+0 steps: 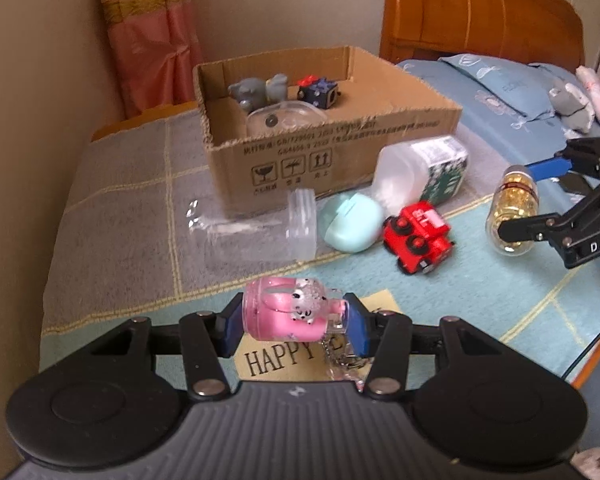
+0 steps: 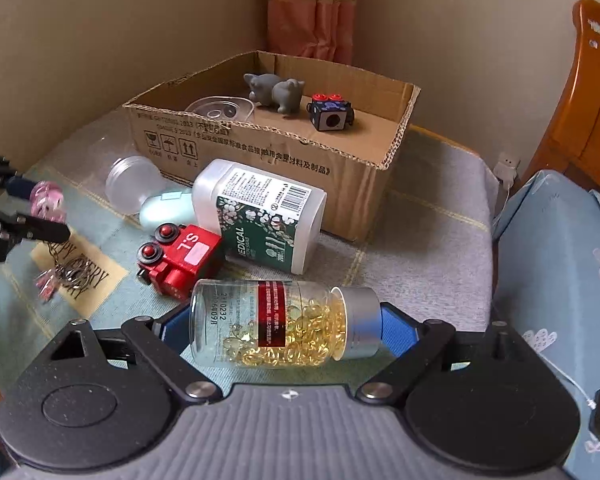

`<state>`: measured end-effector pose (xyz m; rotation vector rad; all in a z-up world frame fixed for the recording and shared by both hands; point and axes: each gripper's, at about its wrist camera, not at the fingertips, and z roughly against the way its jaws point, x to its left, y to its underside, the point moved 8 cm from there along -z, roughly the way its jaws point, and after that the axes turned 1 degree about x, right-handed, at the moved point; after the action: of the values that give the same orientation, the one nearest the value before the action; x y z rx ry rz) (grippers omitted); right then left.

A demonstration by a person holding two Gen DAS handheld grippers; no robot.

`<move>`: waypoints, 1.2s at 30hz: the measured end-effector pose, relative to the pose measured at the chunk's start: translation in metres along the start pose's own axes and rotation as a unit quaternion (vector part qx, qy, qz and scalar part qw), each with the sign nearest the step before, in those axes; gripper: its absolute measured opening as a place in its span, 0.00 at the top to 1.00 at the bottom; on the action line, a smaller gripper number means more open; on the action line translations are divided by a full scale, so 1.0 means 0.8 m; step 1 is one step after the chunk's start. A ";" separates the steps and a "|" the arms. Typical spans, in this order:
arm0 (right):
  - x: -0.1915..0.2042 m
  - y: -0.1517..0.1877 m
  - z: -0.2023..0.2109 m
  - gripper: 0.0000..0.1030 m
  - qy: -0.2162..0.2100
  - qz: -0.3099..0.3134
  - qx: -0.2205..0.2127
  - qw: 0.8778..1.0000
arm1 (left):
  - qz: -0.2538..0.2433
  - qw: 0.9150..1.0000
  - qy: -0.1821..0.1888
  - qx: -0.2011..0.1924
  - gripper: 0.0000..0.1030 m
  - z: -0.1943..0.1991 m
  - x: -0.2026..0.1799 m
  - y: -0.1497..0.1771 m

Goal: Organize rigid objects
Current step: 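Grasp the capsule bottle with the right tool while the left tool holds the keychain, then carry keychain and capsule bottle into the cardboard box and release both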

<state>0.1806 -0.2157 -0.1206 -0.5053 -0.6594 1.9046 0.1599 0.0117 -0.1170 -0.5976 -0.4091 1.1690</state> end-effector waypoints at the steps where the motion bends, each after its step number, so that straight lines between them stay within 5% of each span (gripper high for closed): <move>1: 0.000 -0.002 0.004 0.08 -0.002 0.001 -0.001 1.000 | -0.002 1.000 0.003 -0.001 0.52 0.004 0.000 -0.003; 11: 0.001 -0.044 0.050 0.08 0.001 0.034 -0.034 0.999 | -0.027 0.999 0.015 -0.009 0.52 0.033 -0.007 -0.045; 21: -0.003 -0.109 0.058 0.08 0.003 0.042 -0.065 0.997 | -0.069 0.996 0.033 -0.055 0.52 0.057 -0.022 -0.128; 36: -0.019 -0.188 -0.009 0.08 0.012 0.029 -0.056 0.998 | -0.078 0.994 -0.014 -0.075 0.52 -0.011 0.023 -0.252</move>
<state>0.2947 -0.1775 -0.0282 -0.6233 -0.7460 1.9202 0.3187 -0.0266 0.0030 -0.6676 -0.5613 1.0043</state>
